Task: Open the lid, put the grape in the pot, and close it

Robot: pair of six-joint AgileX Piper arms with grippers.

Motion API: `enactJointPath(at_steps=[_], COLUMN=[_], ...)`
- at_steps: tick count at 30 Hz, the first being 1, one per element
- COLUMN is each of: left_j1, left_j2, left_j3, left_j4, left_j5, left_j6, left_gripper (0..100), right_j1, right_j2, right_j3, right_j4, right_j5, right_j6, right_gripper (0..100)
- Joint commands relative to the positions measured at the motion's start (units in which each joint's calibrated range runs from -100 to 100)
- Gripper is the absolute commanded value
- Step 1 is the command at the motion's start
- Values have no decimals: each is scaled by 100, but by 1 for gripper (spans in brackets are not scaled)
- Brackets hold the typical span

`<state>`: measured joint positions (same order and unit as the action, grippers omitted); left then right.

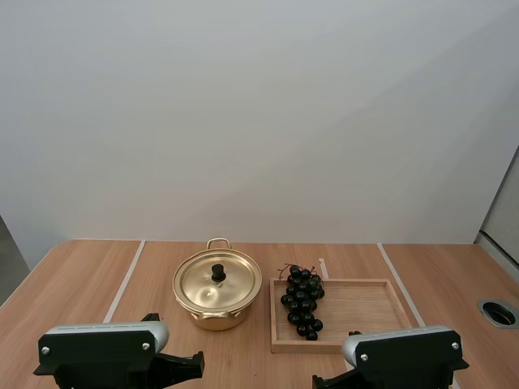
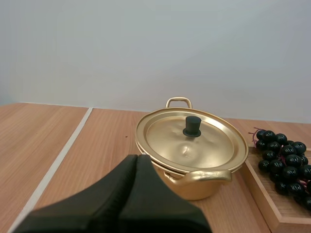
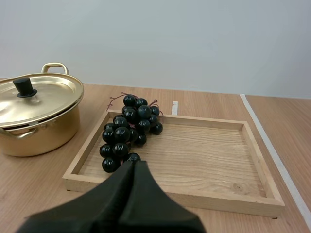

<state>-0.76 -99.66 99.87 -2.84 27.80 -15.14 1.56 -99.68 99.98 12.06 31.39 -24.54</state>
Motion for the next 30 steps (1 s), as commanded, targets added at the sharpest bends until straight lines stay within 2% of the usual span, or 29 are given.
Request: enactJointPath(at_steps=[1,30], left_j1=[7,7], left_j2=[-34,-34], left_j3=[13,13], left_j4=[48,31], left_j5=[-50,-33], left_j6=[-39,-70], left_gripper=[0,0], right_j1=[-25,-25], right_j2=[-32,-32], right_j3=[2,2], right_j4=[8,282], right_j5=[-27,-27], right_j6=[-2,-2], right_gripper=[0,0])
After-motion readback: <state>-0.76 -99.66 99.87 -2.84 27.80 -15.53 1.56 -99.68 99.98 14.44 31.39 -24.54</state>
